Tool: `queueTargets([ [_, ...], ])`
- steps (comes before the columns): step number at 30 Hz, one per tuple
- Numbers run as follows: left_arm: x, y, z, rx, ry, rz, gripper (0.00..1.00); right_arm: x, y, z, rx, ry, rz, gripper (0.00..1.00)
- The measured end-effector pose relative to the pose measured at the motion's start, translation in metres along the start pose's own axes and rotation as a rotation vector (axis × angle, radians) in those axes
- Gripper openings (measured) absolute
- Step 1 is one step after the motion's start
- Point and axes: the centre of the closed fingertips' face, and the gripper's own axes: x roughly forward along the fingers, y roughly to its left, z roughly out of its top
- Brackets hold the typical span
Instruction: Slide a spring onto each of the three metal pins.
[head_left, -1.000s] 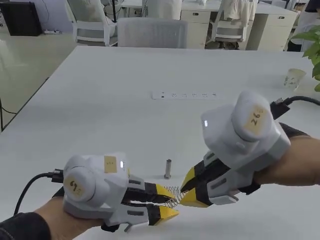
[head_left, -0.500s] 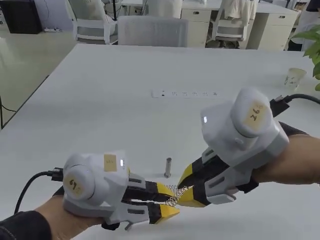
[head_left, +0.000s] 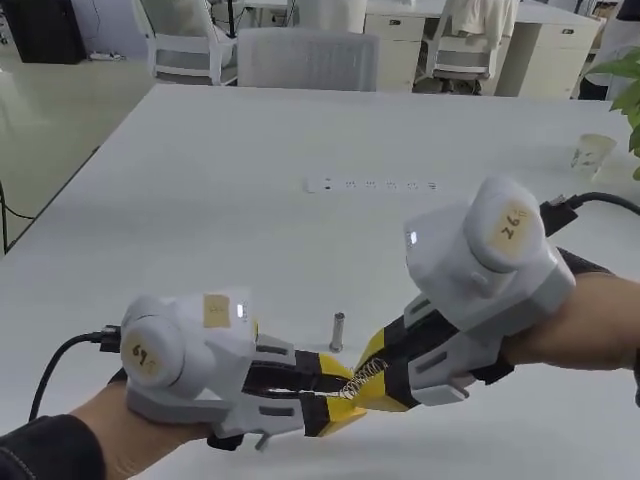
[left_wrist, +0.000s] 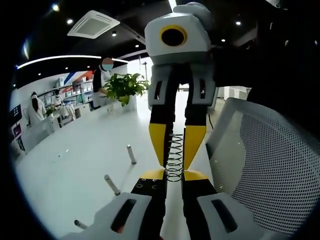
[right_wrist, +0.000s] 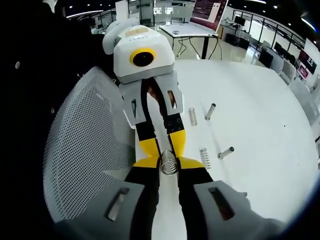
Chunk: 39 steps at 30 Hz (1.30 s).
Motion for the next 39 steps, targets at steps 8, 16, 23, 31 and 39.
queueTargets([
  [8,0.002,-0.003,-0.001,0.005,0.006,-0.012,0.08,0.001,0.003,0.0,0.005,0.001,0.012,0.13],
  [16,0.002,-0.003,-0.001,0.0,0.004,-0.01,0.08,0.001,0.003,0.0,0.0,0.021,0.015,0.13],
  [23,0.002,-0.001,-0.005,-0.008,0.018,0.0,0.17,0.0,-0.001,0.0,-0.003,0.032,0.005,0.13],
  [31,-0.003,0.006,-0.008,-0.052,0.017,0.022,0.29,-0.004,-0.007,-0.007,0.002,0.053,-0.013,0.13],
  [39,-0.014,0.013,-0.016,-0.112,0.018,0.063,0.43,-0.01,-0.016,-0.014,0.02,0.069,-0.034,0.13],
])
